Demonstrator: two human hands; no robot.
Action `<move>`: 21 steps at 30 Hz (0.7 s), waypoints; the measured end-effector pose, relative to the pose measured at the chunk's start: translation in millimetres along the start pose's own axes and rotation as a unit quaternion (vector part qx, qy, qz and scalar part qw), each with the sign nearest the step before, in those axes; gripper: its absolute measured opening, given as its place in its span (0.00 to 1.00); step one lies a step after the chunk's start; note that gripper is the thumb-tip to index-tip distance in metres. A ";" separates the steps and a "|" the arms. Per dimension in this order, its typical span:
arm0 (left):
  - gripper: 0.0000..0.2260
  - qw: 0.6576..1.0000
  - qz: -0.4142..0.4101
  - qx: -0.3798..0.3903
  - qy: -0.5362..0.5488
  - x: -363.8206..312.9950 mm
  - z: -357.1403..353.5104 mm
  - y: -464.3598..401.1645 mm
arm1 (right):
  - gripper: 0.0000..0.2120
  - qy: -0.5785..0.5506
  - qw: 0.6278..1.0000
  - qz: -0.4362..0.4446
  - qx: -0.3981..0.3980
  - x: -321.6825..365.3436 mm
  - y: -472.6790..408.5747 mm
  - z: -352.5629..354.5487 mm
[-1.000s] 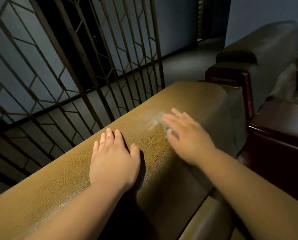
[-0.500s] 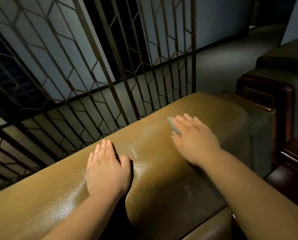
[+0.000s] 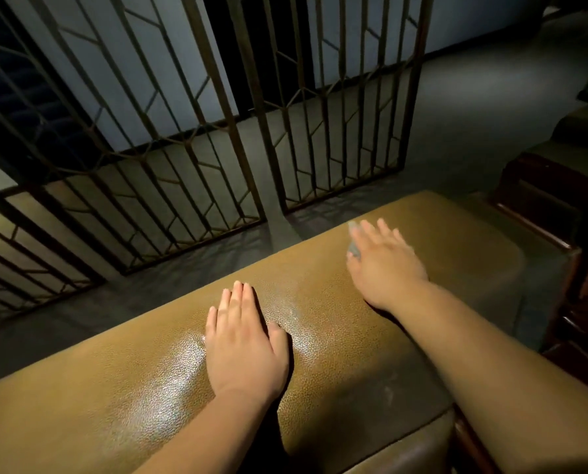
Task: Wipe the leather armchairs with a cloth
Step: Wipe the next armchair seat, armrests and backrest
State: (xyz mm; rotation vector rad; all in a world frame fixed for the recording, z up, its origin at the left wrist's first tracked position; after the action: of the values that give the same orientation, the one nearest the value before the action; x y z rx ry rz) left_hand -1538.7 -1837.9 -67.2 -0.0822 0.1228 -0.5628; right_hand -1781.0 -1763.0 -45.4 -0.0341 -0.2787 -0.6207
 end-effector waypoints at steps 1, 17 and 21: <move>0.36 1.000 -0.002 0.003 0.009 0.8 0.3 0.4 | 0.29 -0.007 1.000 -0.007 0.001 12.4 2.5 -2.5; 0.37 0.998 -0.027 0.059 0.027 4.0 -1.9 -2.5 | 0.29 -0.026 0.984 0.175 0.019 88.8 35.4 -25.1; 0.38 0.995 -0.051 0.081 -0.004 5.4 2.5 -3.8 | 0.28 -0.016 0.966 0.253 0.058 89.7 37.6 -23.7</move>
State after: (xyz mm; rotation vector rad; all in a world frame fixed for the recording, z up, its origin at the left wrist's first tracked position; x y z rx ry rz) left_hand -1535.9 -1843.9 -64.8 0.0677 0.0658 -0.6725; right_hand -1683.6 -1786.2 -42.3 -0.0014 -0.3221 -0.0946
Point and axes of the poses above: each hand's wrist, its own y-axis away from the middle knuckle, its own z-axis out of the back of the hand, x = y × z, the point moved 2 cm from there along -y, towards the middle knuckle, and after that the axes turned 1 degree about -y, right-handed, at the moved point
